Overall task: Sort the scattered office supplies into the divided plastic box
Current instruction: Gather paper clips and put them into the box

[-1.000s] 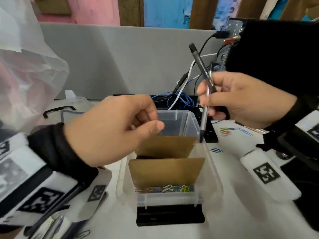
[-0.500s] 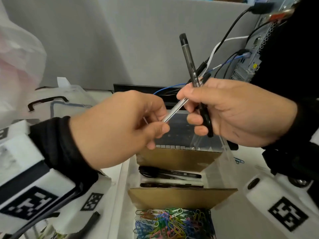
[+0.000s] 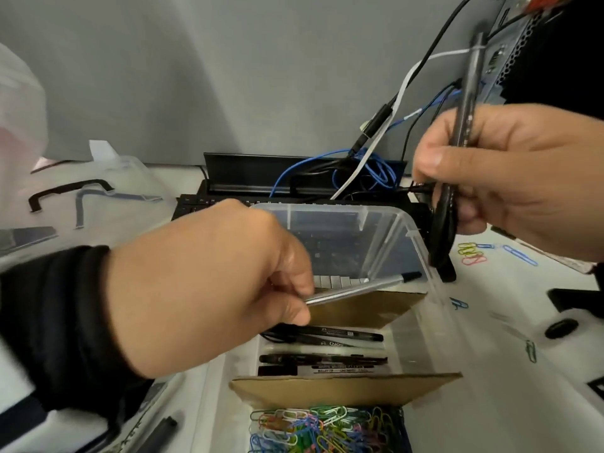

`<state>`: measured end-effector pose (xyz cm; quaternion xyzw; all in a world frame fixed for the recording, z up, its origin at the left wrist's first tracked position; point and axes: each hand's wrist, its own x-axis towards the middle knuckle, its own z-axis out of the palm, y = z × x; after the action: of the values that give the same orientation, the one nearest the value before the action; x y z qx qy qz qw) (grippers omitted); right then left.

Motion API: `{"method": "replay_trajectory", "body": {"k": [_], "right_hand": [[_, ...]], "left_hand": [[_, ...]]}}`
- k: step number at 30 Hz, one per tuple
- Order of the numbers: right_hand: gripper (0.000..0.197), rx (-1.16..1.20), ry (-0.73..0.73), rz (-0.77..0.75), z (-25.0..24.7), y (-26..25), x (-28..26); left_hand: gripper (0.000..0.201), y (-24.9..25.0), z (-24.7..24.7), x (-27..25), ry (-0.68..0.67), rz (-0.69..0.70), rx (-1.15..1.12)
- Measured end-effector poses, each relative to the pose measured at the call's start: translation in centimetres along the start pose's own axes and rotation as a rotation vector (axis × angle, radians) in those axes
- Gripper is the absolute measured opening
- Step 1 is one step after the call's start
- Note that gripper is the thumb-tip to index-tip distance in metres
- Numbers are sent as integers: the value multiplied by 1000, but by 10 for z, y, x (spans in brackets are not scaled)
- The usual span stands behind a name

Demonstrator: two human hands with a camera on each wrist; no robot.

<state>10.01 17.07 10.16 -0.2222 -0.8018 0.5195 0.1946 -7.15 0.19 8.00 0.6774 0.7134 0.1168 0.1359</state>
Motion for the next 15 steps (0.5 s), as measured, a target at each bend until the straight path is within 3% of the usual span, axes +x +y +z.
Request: {"method": "replay_trajectory", "body": {"k": [4, 7, 12, 15], "right_hand": [[14, -70, -45, -74, -5, -1, -5], [15, 28, -80, -74, -4, -4, -9], [17, 172, -250, 14, -3, -5, -12], [23, 261, -320, 50, 5, -8, -12]], "left_hand": [[33, 8, 1, 0, 4, 9, 80], [28, 6, 2, 2, 47, 17, 89], [27, -2, -7, 1, 247, 70, -149], [36, 1, -7, 1, 233, 117, -355]]}}
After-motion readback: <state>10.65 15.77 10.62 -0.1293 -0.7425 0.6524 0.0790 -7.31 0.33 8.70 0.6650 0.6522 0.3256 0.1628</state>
